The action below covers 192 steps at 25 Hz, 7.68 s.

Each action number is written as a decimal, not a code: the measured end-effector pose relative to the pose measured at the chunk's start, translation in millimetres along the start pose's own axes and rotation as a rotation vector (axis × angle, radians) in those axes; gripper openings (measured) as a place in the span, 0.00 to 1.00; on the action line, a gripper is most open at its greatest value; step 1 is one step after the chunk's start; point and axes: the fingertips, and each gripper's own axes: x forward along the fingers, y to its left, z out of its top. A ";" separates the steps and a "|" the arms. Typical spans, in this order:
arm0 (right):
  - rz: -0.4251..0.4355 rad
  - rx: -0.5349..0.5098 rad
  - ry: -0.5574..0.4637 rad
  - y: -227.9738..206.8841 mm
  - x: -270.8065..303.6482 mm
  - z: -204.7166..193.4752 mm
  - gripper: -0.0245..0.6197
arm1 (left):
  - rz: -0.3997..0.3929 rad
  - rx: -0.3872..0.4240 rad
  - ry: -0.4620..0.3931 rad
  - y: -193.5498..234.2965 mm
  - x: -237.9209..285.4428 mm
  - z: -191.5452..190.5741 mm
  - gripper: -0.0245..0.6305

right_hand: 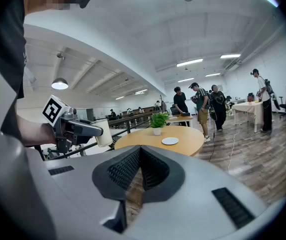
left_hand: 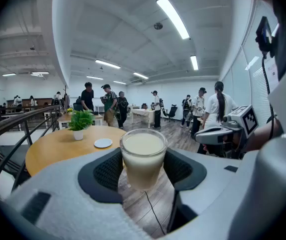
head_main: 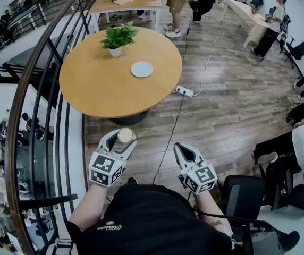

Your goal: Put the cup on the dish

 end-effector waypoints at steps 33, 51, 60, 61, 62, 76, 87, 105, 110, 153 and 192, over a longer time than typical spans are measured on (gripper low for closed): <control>0.077 -0.180 -0.107 -50.1 -1.9 48.6 0.05 | 0.060 0.035 -0.057 -73.0 59.5 43.4 0.42; 0.132 -0.205 -0.070 -75.0 55.6 56.1 0.11 | 0.051 0.003 -0.079 -33.0 114.2 57.4 0.42; 0.124 -0.163 -0.039 -100.0 147.0 72.1 0.11 | 0.042 -0.005 -0.041 50.8 157.2 73.7 0.42; 0.122 -0.154 -0.035 -102.8 158.1 74.6 0.11 | 0.040 -0.005 -0.036 61.5 162.3 76.8 0.42; 0.119 -0.147 -0.032 -105.0 168.9 76.8 0.11 | 0.037 -0.003 -0.031 72.0 167.4 79.5 0.42; 0.087 -0.138 0.006 -116.6 314.3 104.9 0.11 | -0.050 -0.021 -0.005 194.5 223.9 91.3 0.42; 0.050 -0.121 0.044 -126.4 354.7 104.1 0.11 | -0.113 -0.016 0.005 225.9 254.6 90.8 0.42; 0.142 -0.146 -0.020 -181.1 368.0 139.9 0.11 | -0.017 -0.011 -0.017 215.8 308.8 130.5 0.42; 0.155 -0.149 -0.021 -190.5 367.9 144.7 0.11 | -0.003 -0.009 -0.004 212.5 318.1 129.3 0.42; 0.158 0.030 0.263 -228.0 399.7 -4.0 0.11 | -0.023 -0.114 0.256 239.5 402.0 -1.8 0.42; 0.167 0.060 0.352 -235.5 416.3 -39.0 0.11 | 0.083 -0.110 0.351 321.5 514.3 -42.1 0.42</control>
